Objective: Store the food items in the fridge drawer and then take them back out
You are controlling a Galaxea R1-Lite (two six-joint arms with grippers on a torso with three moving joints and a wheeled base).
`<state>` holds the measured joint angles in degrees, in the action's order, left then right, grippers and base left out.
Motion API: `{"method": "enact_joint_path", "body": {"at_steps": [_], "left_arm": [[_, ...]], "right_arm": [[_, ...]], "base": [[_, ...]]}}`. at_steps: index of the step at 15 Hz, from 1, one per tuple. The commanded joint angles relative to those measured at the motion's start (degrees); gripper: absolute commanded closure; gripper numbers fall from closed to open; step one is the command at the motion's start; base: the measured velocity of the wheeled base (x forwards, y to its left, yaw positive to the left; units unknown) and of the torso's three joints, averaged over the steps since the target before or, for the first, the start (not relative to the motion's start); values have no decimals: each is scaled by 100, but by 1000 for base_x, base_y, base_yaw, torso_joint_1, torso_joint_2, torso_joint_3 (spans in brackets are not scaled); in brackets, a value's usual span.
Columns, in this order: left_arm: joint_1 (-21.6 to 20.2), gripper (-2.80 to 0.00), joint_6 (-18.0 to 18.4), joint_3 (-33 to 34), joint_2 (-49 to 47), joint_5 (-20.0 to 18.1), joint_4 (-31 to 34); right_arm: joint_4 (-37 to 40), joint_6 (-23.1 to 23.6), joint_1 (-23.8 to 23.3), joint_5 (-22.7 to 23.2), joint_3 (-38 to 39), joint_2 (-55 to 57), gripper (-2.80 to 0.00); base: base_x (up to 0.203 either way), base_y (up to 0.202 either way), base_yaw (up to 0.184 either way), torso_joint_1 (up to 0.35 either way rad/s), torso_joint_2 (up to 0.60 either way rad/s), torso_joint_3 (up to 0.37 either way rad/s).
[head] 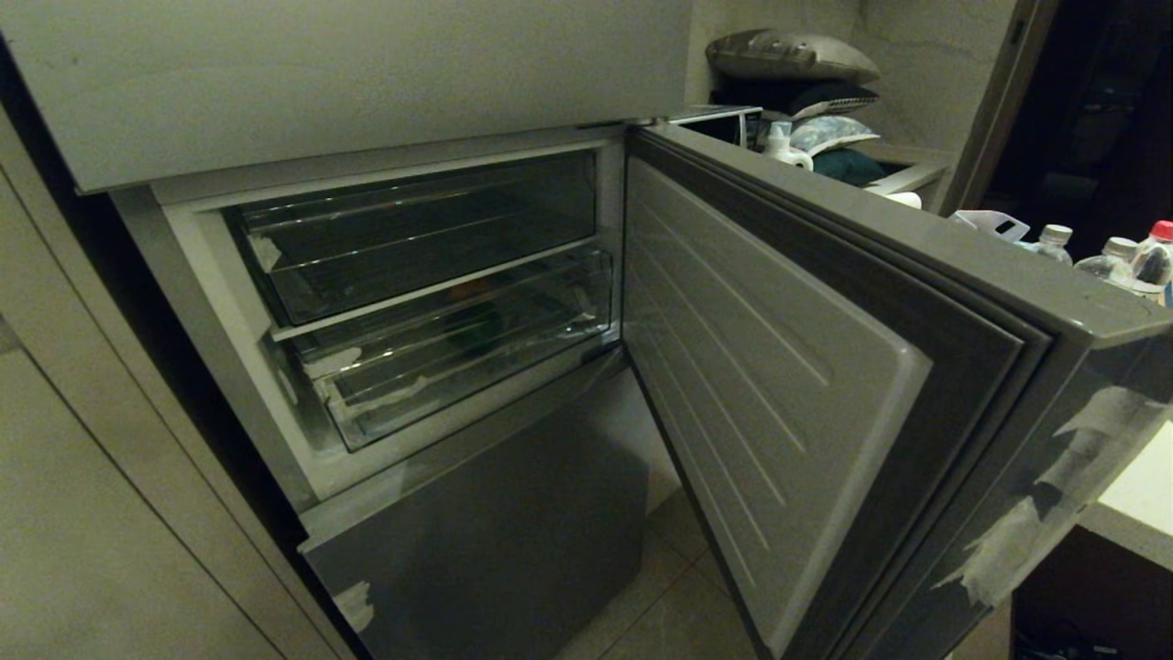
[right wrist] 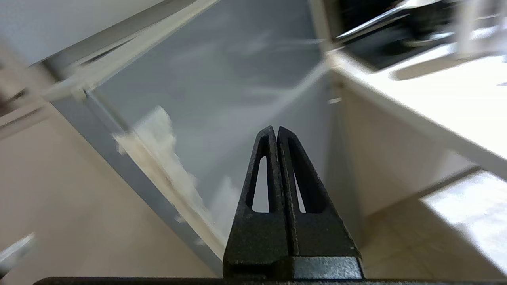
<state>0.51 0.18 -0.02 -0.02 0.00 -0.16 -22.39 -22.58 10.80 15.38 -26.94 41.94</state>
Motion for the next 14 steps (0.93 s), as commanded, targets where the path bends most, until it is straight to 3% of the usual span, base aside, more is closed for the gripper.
{"method": "enact_joint_path", "body": {"at_steps": [1,4,7,10,14], "left_arm": [[-5,0,-1,2,2,0,-2],[-6,0,-1,2,2,0,-2],[2,0,-1,2,2,0,-2],[0,0,-1,2,2,0,-2],[2,0,-1,2,2,0,-2]], "right_arm": [[-350,9,3,515,-129,868,0],[-856,40,8,1508,-408,1561,0],[-918,46,22,2215,-750,2171,0],[-930,58,223,2361,-1437,3218,0],[-939,74,795,2040,-2717,4793,0]], "base": [[0,0,0,0,0,0],[0,0,0,0,0,0],[0,0,0,0,0,0],[0,0,0,0,0,0],[0,0,0,0,0,0]]}}
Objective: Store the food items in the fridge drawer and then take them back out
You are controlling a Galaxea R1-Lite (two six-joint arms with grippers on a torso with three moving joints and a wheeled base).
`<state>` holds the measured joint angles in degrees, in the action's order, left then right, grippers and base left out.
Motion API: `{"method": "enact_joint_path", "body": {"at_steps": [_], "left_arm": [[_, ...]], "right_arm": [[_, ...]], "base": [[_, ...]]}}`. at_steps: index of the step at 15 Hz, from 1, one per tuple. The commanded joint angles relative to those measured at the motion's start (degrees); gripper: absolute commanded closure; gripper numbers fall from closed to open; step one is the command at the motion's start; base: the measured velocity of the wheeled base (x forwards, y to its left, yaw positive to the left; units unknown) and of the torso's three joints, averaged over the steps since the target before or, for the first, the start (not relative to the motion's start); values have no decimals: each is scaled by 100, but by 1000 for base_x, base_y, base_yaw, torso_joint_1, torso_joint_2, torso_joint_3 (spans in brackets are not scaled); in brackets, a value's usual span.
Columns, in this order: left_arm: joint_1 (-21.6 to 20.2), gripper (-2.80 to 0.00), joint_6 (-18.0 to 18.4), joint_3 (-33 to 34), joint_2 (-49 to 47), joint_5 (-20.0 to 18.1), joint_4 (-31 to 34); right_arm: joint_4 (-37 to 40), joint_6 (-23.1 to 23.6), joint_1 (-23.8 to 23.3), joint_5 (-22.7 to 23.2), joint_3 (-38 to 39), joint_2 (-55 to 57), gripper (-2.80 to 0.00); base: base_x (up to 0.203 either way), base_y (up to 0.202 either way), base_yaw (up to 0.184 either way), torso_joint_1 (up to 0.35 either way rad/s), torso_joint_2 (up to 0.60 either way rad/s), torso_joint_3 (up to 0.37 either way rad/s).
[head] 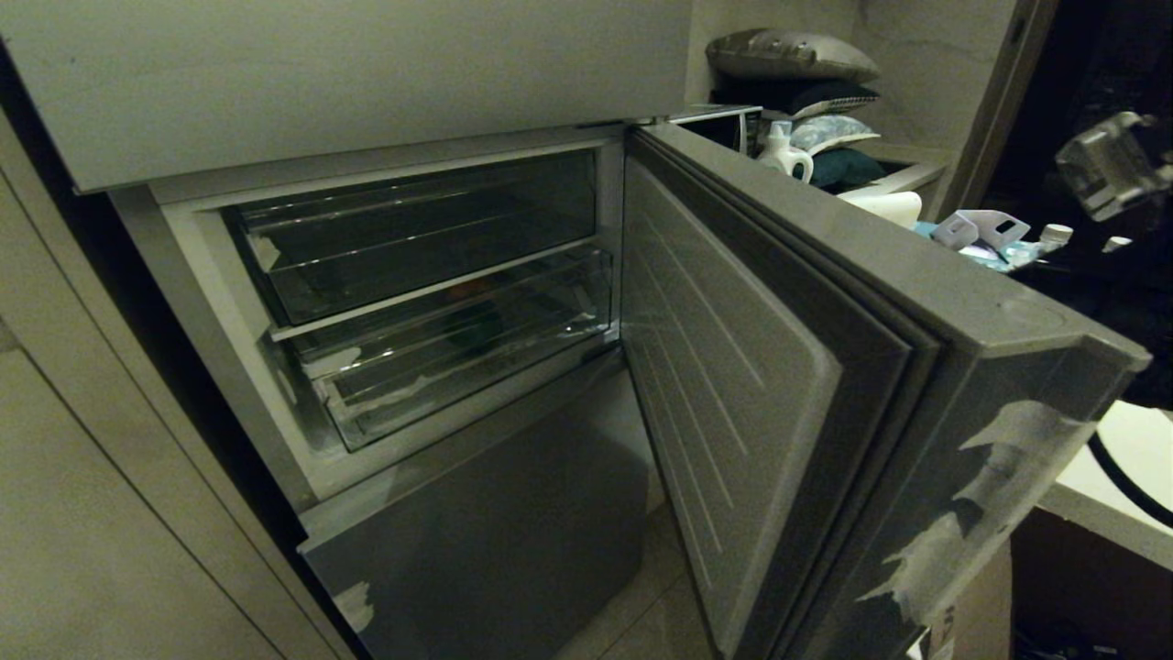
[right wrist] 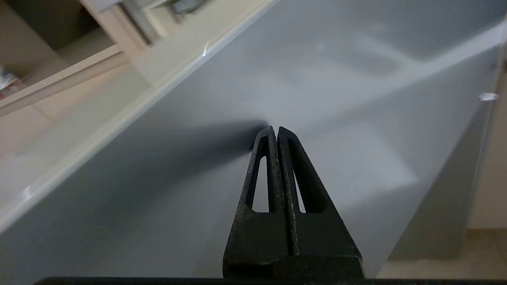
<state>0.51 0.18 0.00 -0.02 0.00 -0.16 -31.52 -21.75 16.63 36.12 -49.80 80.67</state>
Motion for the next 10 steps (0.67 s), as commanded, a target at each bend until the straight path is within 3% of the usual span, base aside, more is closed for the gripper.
{"method": "enact_joint_path", "body": {"at_steps": [1,7,10], "left_arm": [[-6,0,-1,0,2,0,-2],[-3,0,-1,0,2,0,-2],[-7,0,-1,0,2,0,-2]], "right_arm": [[-98,29,357,-83,-678,1347,0],[-787,154,1304,-671,-2839,3773,0],[-1446,162,1720,-1411,-4262,5024,0]], "base": [[0,0,0,0,0,0],[0,0,0,0,0,0],[0,0,0,0,0,0]]}}
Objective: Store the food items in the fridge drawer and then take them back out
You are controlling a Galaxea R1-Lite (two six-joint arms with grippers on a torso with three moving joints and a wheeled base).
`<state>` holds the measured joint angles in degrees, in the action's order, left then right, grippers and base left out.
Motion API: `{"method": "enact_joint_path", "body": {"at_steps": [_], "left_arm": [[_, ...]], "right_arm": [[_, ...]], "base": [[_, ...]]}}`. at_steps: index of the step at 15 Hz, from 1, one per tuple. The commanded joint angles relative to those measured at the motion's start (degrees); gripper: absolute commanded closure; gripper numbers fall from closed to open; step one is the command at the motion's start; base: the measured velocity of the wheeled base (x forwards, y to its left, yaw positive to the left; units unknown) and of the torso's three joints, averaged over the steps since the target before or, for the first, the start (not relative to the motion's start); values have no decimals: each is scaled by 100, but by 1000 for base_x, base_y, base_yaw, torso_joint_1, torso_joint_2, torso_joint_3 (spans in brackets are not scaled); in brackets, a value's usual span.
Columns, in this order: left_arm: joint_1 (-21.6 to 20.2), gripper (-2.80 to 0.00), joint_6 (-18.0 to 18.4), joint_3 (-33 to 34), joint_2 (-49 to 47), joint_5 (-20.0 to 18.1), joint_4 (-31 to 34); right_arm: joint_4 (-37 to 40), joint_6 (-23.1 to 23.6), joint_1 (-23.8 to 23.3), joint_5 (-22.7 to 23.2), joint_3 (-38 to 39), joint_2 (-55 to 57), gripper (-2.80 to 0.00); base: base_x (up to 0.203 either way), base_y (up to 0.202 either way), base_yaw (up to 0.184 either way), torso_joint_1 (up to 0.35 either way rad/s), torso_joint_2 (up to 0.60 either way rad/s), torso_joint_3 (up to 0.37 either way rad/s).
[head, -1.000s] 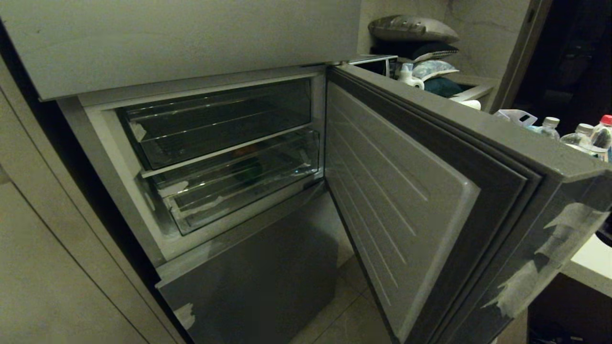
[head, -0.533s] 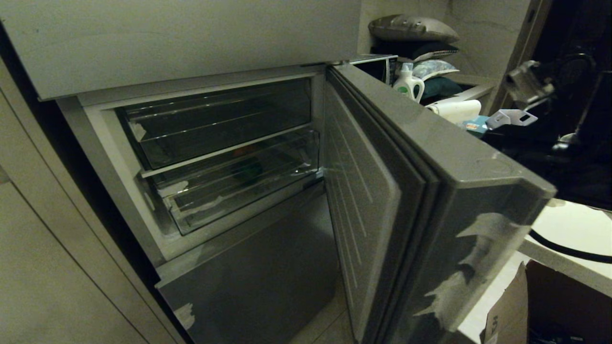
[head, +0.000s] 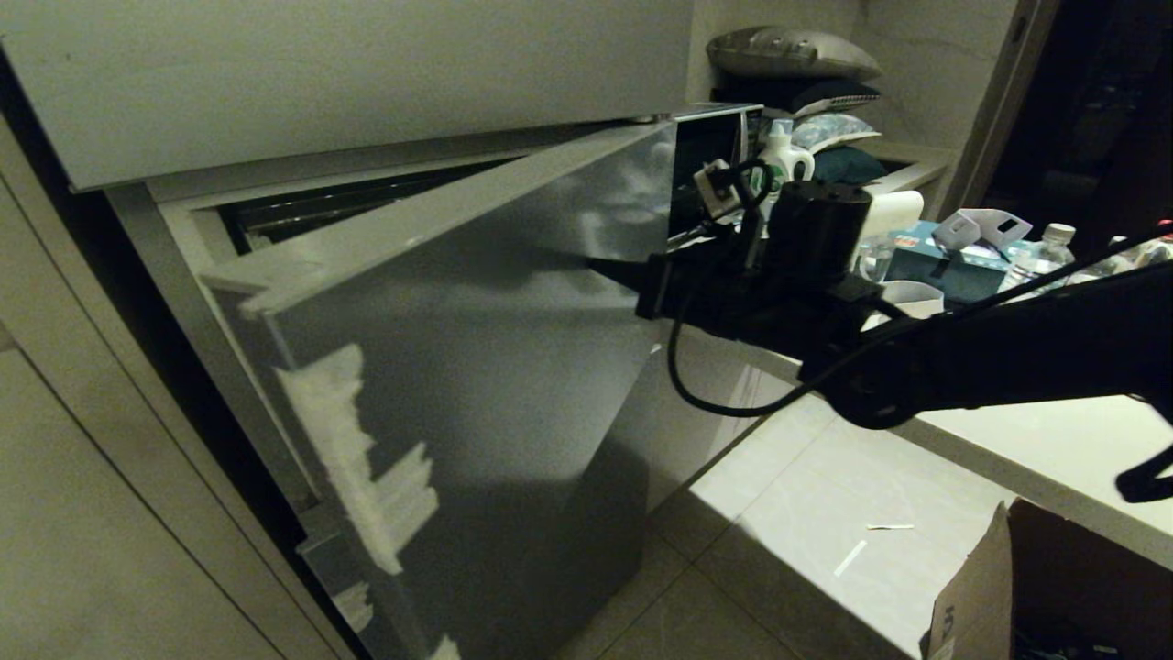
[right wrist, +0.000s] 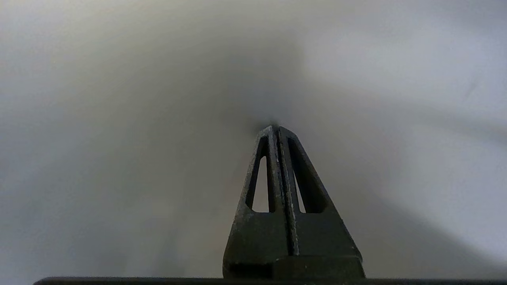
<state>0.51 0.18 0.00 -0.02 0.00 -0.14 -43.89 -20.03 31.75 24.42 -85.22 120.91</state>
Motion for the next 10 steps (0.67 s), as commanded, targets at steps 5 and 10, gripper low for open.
{"method": "enact_joint_path", "body": {"at_steps": [5,10], "left_arm": [[1,0,-1,0,2,0,-4],[0,0,-1,-4,2,0,-4]], "right_arm": [[-552,-16,548,-1141,-2278,2050,0],[-356,121,623,-1247,-1208,1133,0]], "base": [[0,0,0,0,0,0],[0,0,0,0,0,0]]}}
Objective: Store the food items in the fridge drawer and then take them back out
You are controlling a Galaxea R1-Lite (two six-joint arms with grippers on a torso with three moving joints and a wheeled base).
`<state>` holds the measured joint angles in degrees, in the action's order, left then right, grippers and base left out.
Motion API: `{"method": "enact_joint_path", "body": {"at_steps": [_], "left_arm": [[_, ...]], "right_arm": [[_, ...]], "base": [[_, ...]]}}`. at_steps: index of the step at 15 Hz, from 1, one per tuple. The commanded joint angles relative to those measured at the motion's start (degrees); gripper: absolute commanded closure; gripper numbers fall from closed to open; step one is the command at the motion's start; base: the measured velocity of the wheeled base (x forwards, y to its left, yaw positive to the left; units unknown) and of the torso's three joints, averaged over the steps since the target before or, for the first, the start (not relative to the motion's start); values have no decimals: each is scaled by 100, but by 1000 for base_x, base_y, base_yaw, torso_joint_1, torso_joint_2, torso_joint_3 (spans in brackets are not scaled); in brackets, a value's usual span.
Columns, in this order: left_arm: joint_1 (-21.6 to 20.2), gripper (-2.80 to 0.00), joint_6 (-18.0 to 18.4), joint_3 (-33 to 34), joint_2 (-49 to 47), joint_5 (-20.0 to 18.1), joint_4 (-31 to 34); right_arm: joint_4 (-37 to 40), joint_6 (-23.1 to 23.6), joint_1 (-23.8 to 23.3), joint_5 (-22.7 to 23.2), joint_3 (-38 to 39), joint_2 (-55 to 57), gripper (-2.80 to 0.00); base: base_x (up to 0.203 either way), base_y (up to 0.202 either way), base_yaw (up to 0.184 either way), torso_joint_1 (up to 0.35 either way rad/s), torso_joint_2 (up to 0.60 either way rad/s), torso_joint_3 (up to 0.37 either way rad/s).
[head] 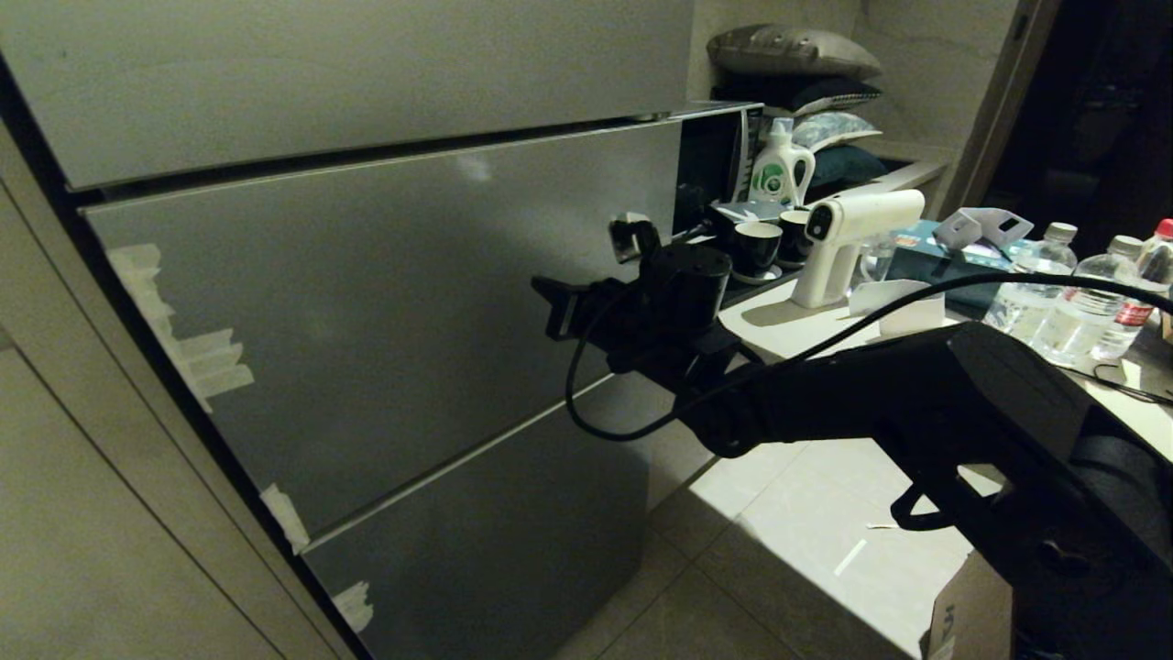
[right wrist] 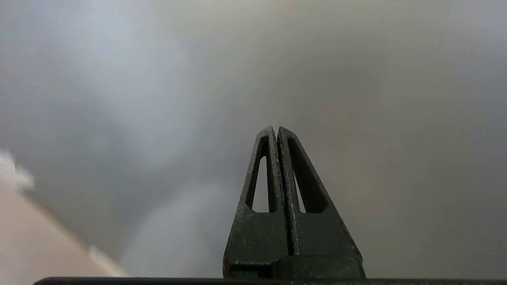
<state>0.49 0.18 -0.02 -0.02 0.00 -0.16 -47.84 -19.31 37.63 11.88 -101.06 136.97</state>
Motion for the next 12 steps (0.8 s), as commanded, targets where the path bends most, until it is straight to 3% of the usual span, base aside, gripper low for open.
{"method": "enact_joint_path", "body": {"at_steps": [1,6,9,12], "left_arm": [[4,0,-1,2,2,0,-2],[4,0,-1,2,2,0,-2],[4,0,-1,-6,2,0,-2],[-4,0,-1,2,2,0,-2]], "right_arm": [[132,172,66,3,709,-795,0],[602,605,143,-117,2524,-3190,0],[1202,691,65,-712,3669,-4790,0],[1422,725,-320,-1438,5001,-6219,0]], "base": [[0,0,0,0,0,0],[0,0,0,0,0,0],[0,0,0,0,0,0],[0,0,0,0,0,0]]}}
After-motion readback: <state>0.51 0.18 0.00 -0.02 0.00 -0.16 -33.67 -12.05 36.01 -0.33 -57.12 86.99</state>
